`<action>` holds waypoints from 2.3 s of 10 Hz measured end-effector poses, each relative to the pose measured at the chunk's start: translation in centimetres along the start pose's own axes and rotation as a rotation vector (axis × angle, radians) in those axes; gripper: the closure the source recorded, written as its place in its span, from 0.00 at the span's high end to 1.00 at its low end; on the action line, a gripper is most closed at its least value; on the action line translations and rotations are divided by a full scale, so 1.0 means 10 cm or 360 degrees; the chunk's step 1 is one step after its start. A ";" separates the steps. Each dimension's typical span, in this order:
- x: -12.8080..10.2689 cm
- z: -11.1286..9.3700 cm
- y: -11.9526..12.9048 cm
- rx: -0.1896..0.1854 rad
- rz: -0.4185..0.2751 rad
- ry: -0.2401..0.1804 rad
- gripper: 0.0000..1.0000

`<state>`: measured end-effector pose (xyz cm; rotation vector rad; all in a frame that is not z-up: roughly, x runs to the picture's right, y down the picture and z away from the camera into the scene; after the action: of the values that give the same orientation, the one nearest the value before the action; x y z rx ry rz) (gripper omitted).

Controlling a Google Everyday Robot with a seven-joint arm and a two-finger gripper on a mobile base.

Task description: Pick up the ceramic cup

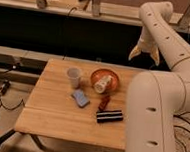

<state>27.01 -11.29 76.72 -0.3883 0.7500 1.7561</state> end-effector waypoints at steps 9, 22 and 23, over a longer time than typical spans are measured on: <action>0.00 0.00 0.00 0.0000 0.0000 0.0000 0.80; -0.01 0.01 0.03 0.0052 -0.0040 -0.0011 0.80; -0.01 0.05 0.23 0.0079 -0.0116 -0.0026 0.80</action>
<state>24.95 -11.45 77.83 -0.3628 0.7574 1.6672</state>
